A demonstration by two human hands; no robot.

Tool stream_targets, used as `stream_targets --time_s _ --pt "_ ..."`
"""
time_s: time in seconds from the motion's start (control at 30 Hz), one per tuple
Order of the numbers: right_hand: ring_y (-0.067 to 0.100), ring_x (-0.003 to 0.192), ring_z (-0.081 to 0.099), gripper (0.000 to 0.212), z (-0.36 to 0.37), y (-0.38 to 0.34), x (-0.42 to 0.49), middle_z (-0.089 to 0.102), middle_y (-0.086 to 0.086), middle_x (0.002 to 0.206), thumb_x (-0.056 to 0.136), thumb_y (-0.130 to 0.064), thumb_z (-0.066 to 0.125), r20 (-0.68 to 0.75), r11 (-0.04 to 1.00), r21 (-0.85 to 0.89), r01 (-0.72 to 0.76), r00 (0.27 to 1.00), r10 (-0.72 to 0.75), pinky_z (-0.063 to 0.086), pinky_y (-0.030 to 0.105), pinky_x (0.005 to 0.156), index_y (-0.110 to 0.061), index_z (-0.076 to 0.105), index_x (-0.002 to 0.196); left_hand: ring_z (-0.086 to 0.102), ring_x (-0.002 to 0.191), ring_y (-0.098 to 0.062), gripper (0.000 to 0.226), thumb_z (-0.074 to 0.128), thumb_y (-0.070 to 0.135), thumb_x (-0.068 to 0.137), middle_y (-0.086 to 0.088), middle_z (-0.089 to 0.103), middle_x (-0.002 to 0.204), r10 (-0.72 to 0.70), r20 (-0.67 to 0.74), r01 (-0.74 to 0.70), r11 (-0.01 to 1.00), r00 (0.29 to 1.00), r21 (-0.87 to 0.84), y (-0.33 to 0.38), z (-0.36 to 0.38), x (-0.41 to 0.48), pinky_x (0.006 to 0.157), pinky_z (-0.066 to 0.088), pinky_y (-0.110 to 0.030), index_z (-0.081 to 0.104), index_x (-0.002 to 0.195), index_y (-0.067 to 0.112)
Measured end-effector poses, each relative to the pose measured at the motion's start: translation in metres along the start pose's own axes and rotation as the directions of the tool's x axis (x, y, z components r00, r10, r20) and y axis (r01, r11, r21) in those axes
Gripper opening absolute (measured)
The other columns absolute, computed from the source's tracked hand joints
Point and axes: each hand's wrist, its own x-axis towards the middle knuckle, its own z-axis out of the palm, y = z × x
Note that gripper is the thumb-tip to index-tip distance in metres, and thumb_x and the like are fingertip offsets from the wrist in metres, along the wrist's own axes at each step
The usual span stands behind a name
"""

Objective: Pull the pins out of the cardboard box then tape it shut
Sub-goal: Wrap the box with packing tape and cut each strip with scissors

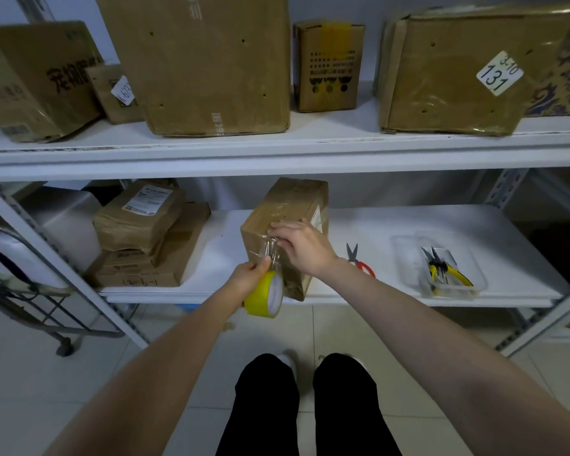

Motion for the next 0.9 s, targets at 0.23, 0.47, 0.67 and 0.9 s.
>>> stream_targets --time_s 0.23,0.47,0.67,0.9 --pt "0.022 0.117 0.053 0.028 -0.003 0.041 -0.041 0.057 0.005 0.127 0.099 -0.016 0.043 -0.29 0.931 0.235 -0.28 0.894 0.342 0.043 0.028 0.091 -0.013 0.056 0.123 0.061 0.102 -0.03 0.019 0.059 0.026 0.093 -0.014 0.067 0.104 0.072 -0.018 -0.075 0.972 0.997 -0.223 -0.004 0.006 -0.006 0.099 0.047 -0.039 0.07 0.086 0.012" --pt "0.03 0.123 0.046 0.041 0.031 0.117 -0.076 0.042 0.013 0.133 0.096 -0.027 0.044 0.194 0.552 -0.164 -0.818 0.522 0.831 0.041 0.04 0.098 -0.008 0.047 0.133 0.061 0.101 -0.028 0.016 0.061 0.024 0.091 -0.011 0.067 0.103 0.022 0.013 -0.018 0.976 1.0 -0.219 0.0 0.012 0.005 0.098 0.047 -0.04 0.071 0.081 0.016" --pt "0.026 0.119 0.045 0.06 0.047 0.128 -0.07 0.042 0.011 0.128 0.09 -0.047 0.051 0.09 0.48 -0.234 -0.845 0.473 0.877 0.043 0.036 0.093 -0.005 0.046 0.133 0.063 0.094 -0.028 0.012 0.066 0.025 0.087 -0.012 0.067 0.096 -0.031 0.016 0.034 0.969 0.999 -0.243 -0.004 0.009 0.016 0.092 0.049 -0.039 0.07 0.084 0.014" --pt "0.025 0.107 0.051 0.061 0.052 0.135 -0.055 0.052 0.012 0.117 0.093 -0.054 0.04 0.08 0.477 -0.332 -0.813 0.48 0.874 0.042 0.032 0.08 -0.006 0.052 0.128 0.063 0.078 -0.021 0.013 0.064 0.024 0.089 -0.009 0.066 0.086 -0.011 0.048 0.023 0.971 0.999 -0.239 -0.003 0.006 0.015 0.072 0.052 -0.03 0.069 0.085 0.012"
